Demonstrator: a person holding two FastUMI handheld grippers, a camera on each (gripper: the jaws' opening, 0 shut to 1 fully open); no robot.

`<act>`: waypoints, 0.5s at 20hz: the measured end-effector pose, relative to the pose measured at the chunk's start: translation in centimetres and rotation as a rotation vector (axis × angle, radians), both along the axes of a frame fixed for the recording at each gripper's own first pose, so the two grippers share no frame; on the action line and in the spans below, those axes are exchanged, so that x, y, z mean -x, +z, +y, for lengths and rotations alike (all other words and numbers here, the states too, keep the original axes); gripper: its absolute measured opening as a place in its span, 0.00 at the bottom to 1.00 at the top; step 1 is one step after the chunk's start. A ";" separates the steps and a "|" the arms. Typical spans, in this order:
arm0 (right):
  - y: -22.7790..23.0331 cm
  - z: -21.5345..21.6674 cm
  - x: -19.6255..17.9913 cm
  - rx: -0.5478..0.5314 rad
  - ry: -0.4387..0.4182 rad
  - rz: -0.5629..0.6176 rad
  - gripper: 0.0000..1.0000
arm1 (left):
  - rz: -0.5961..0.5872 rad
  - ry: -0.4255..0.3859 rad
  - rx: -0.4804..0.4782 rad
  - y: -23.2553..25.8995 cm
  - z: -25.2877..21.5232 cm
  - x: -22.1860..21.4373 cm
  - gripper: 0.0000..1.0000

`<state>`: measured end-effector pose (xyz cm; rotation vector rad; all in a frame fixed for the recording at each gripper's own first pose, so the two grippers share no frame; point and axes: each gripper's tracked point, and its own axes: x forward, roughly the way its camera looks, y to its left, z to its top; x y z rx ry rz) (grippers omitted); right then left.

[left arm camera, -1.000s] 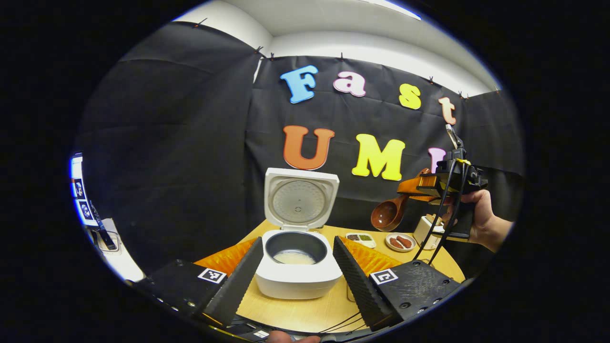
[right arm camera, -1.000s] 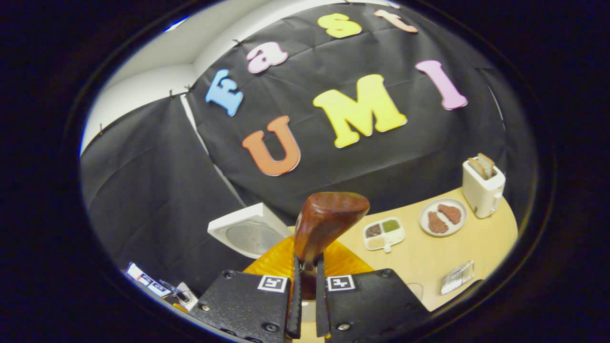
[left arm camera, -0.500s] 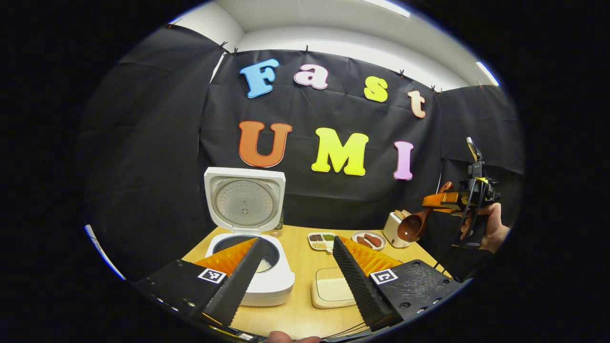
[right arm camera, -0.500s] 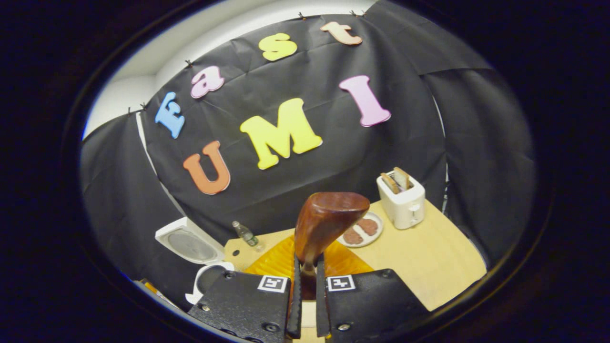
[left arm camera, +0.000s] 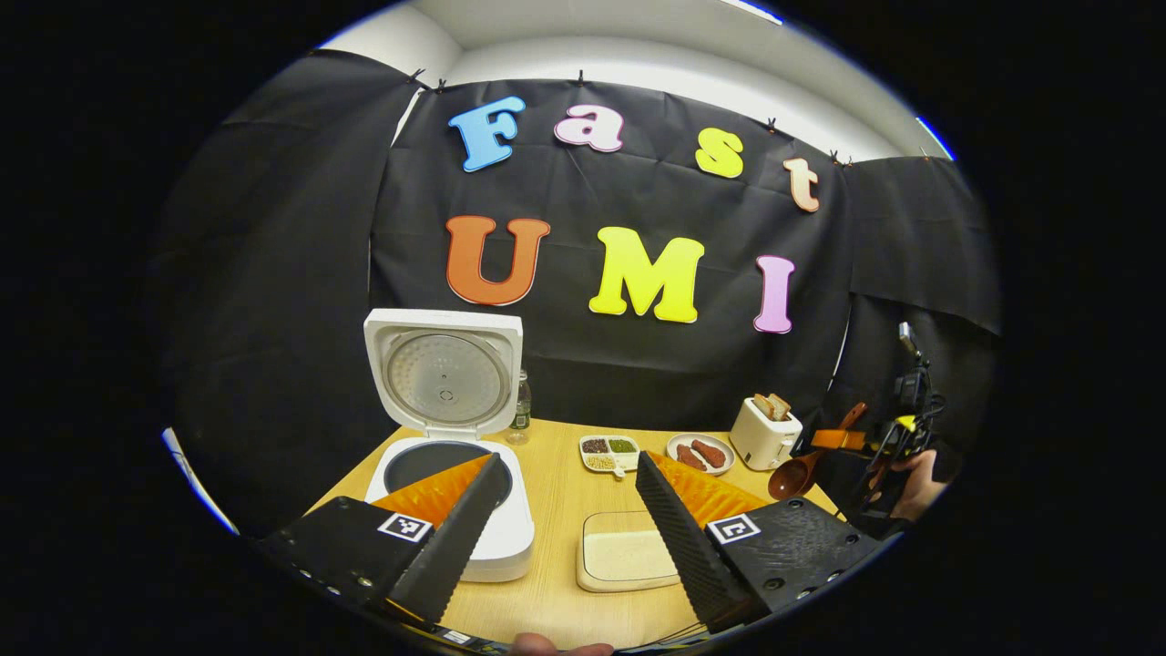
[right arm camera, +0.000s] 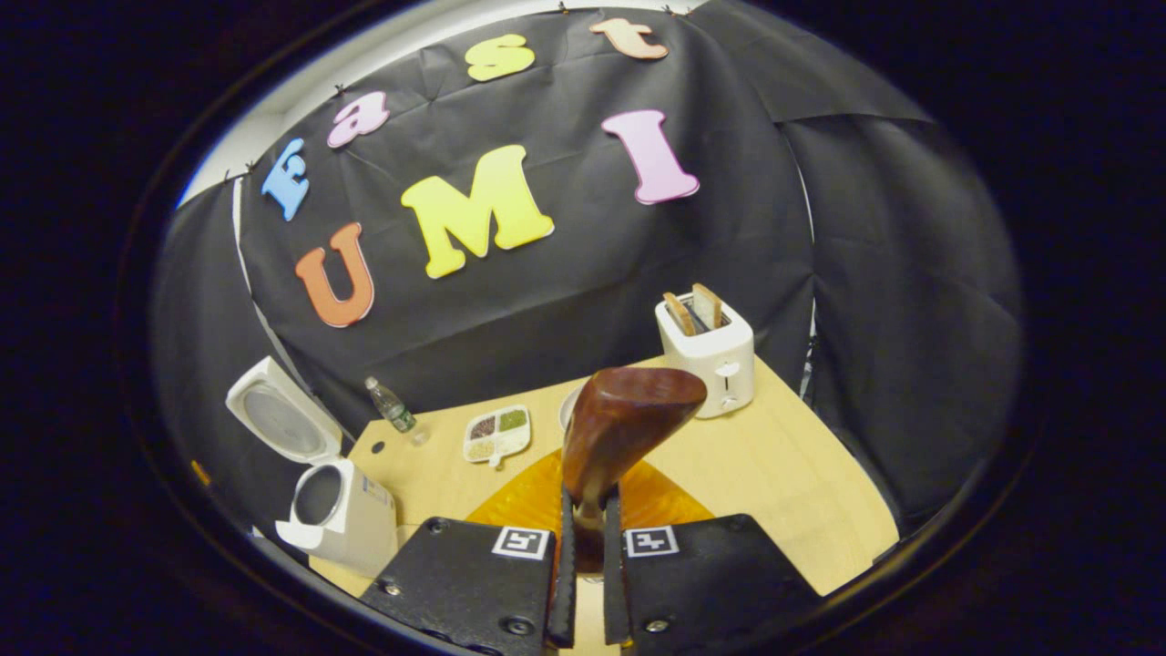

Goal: Close the left gripper, press the button to open the rice cooker; take a wooden spoon from the chopstick holder with the right hand, scoop a spoonful of rice and pour it into the rice cooker, then put the wooden spoon back into the chopstick holder.

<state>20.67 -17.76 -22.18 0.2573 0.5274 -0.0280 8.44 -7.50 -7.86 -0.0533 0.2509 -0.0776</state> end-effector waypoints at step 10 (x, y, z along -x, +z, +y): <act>-10.4 0.2 -2.0 0.000 0.049 0.105 0.17 | 0.114 0.059 -0.023 -2.0 0.5 -0.5 0.94</act>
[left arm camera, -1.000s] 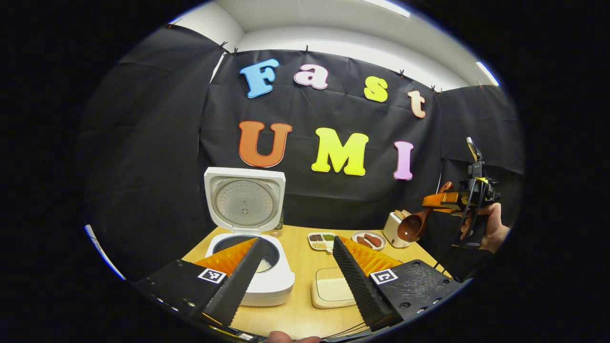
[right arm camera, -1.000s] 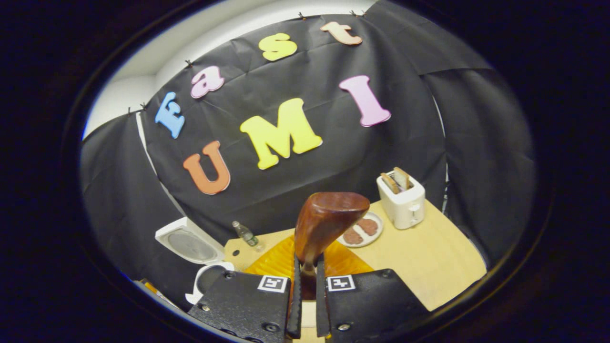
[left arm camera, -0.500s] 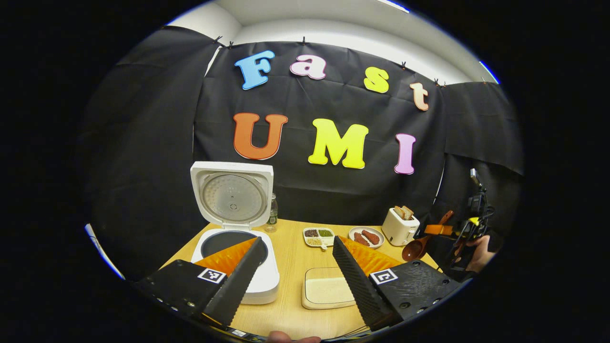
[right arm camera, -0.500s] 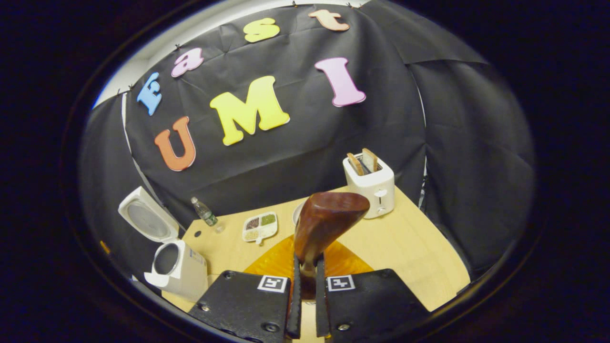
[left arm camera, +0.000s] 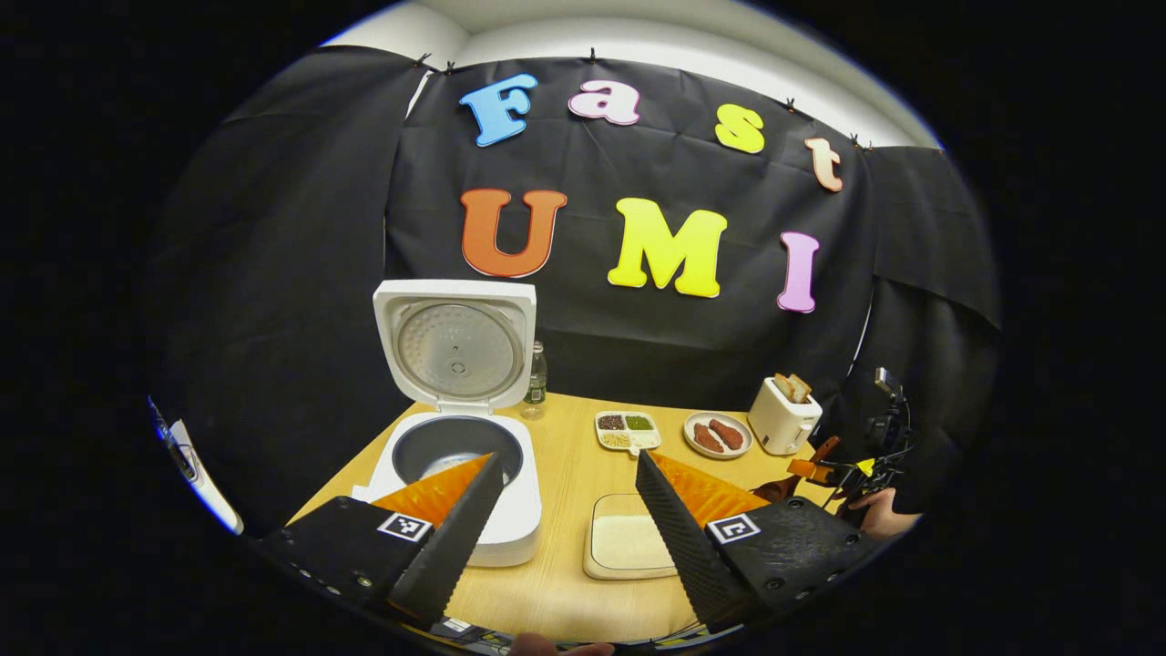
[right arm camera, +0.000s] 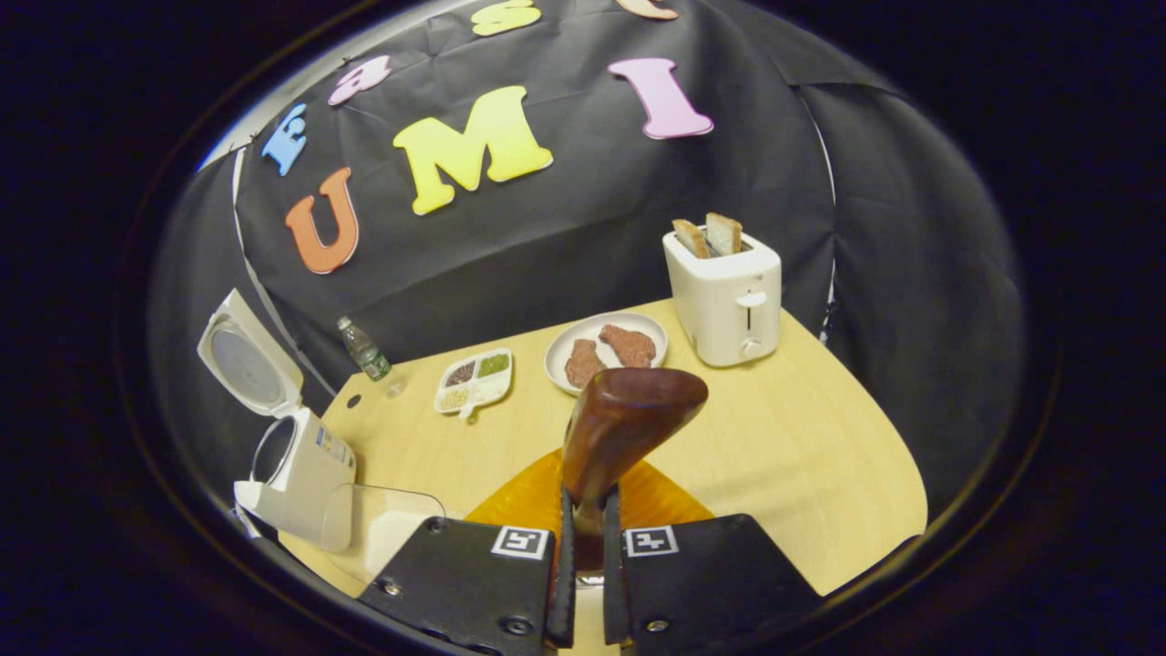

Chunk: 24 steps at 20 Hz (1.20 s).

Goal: Close the left gripper, press the button to open the rice cooker; take a wooden spoon from the chopstick holder with the right hand, scoop a spoonful of rice and pour it into the rice cooker, then put the wooden spoon back into the chopstick holder.

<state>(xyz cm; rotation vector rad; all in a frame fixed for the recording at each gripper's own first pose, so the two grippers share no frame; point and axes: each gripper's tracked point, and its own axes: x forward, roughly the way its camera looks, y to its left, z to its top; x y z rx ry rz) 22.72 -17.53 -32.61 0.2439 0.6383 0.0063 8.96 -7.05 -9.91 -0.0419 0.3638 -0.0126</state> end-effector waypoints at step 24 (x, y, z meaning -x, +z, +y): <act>14.9 -2.4 2.0 0.221 -0.082 -0.253 0.86 | -0.253 0.071 -0.056 10.9 6.6 -8.9 0.94</act>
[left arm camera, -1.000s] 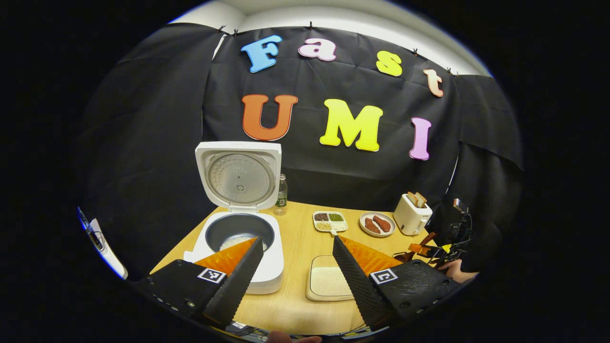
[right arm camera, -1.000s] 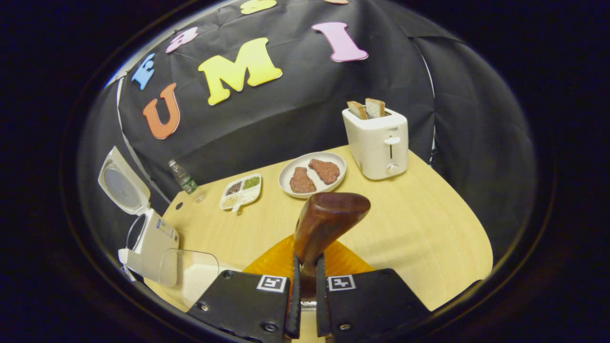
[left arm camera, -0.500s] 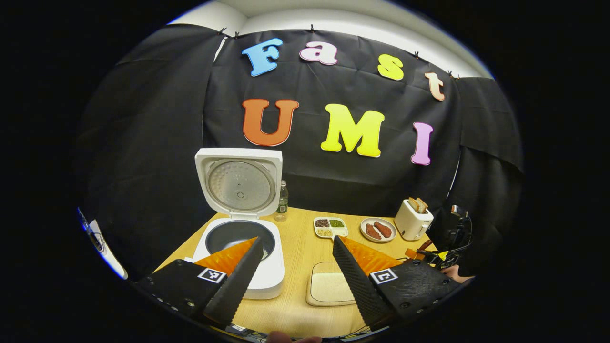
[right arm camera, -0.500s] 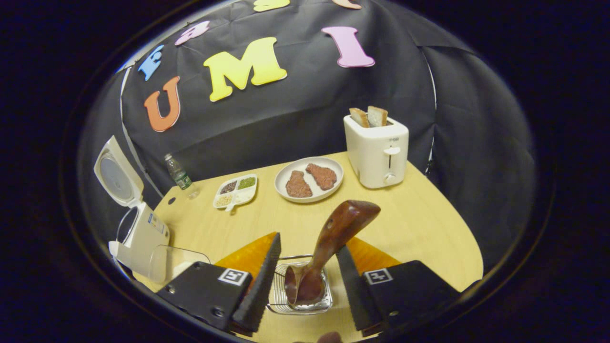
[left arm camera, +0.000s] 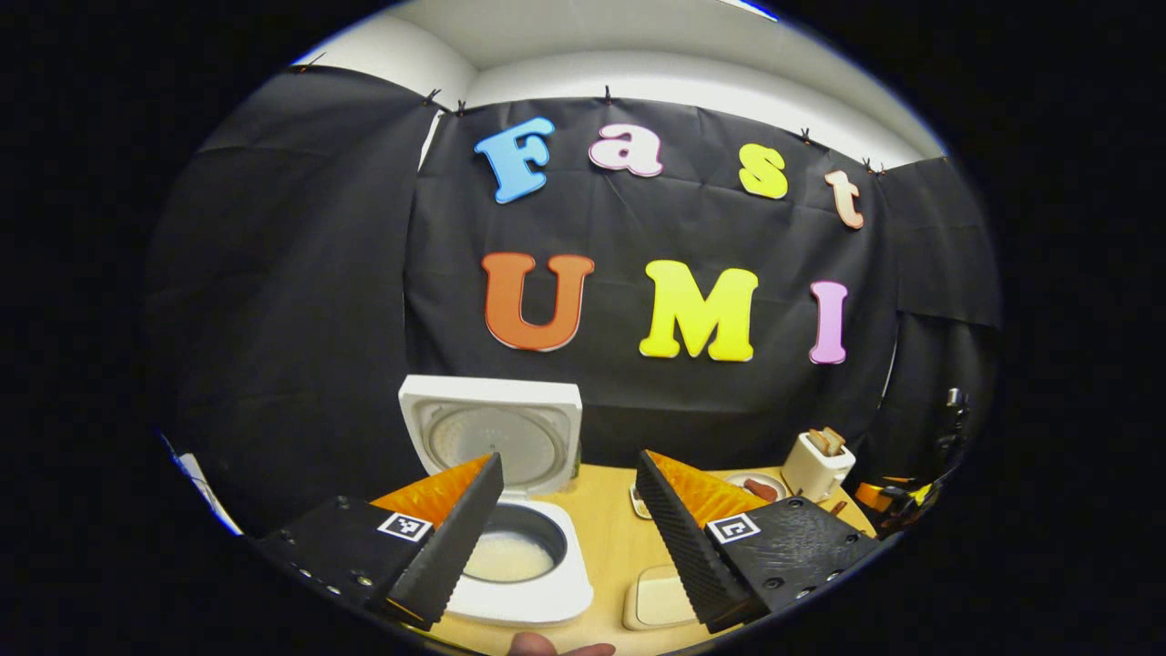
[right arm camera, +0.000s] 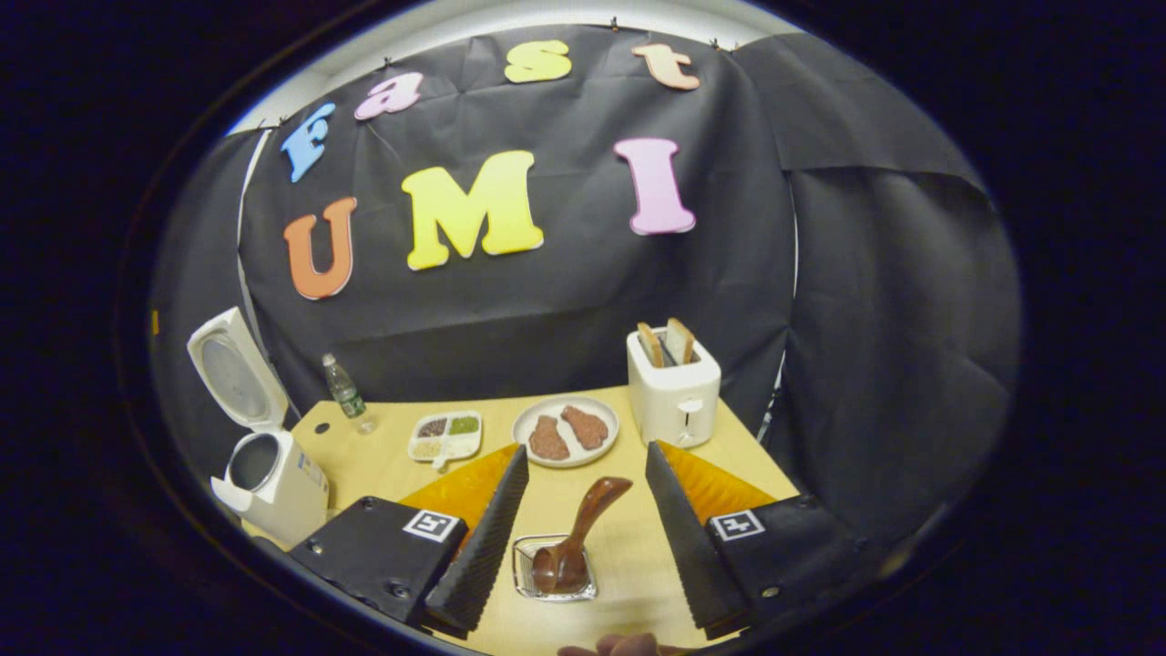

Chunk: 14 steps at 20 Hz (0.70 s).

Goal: Close the left gripper, press the button to open the rice cooker; take a wooden spoon from the chopstick holder with the right hand, scoop a spoonful of rice and pour it into the rice cooker, then put the wooden spoon back into the chopstick holder.

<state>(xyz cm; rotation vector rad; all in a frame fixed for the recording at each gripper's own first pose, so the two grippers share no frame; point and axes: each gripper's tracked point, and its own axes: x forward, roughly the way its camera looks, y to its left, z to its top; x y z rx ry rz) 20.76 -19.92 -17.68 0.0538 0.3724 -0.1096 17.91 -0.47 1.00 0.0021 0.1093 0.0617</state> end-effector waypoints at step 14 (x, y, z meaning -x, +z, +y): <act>11.3 3.5 9.0 0.066 -0.015 -0.172 0.97 | 0.108 0.013 0.097 2.2 7.8 -14.9 0.94</act>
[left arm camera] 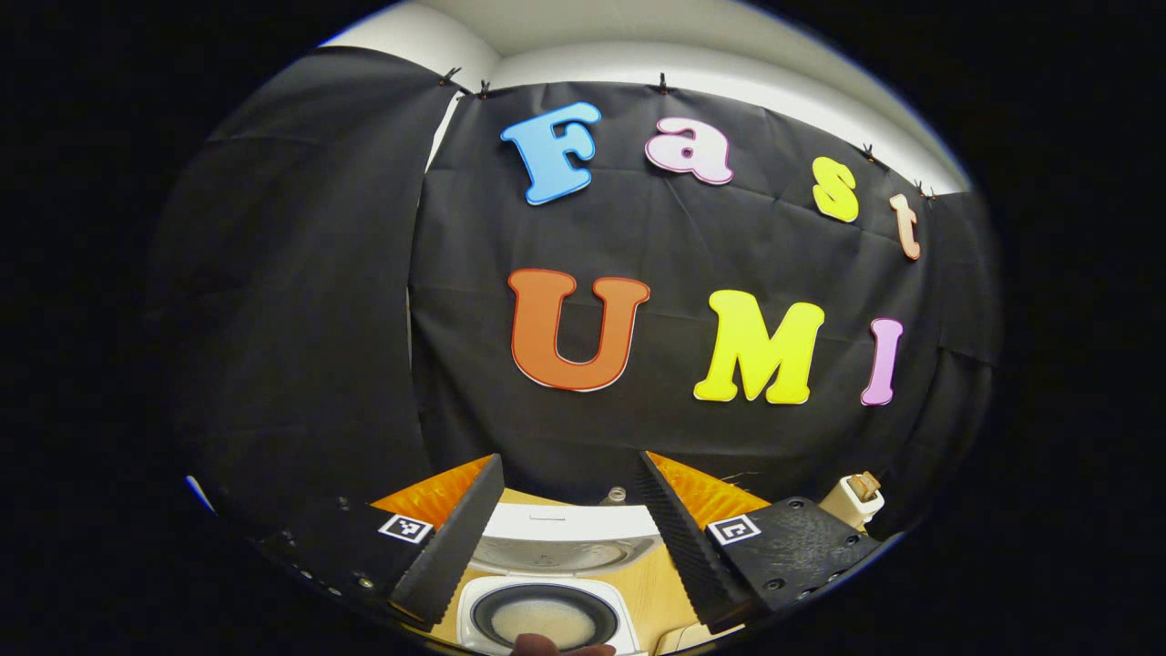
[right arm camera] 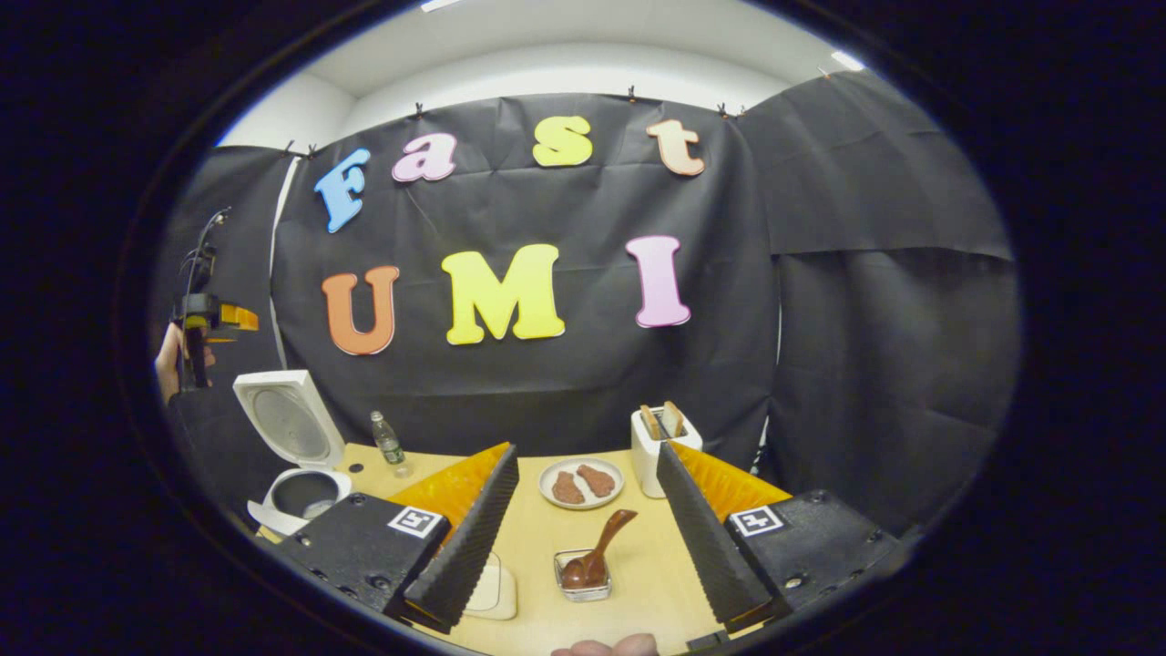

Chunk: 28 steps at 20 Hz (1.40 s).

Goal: Close the left gripper, press the button to open the rice cooker; take a wooden spoon from the chopstick holder with the right hand, scoop a spoonful of rice and pour it into the rice cooker, then put the wooden spoon back into the chopstick holder.

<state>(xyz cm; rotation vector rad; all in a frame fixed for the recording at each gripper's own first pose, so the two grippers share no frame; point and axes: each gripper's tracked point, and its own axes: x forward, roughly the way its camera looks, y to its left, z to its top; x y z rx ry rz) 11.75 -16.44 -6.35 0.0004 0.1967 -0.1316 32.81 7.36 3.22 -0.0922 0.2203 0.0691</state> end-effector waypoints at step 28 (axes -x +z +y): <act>0.3 2.1 1.3 -0.089 0.061 0.016 1.00 | 0.346 -0.049 -0.044 -10.9 0.4 6.0 0.97</act>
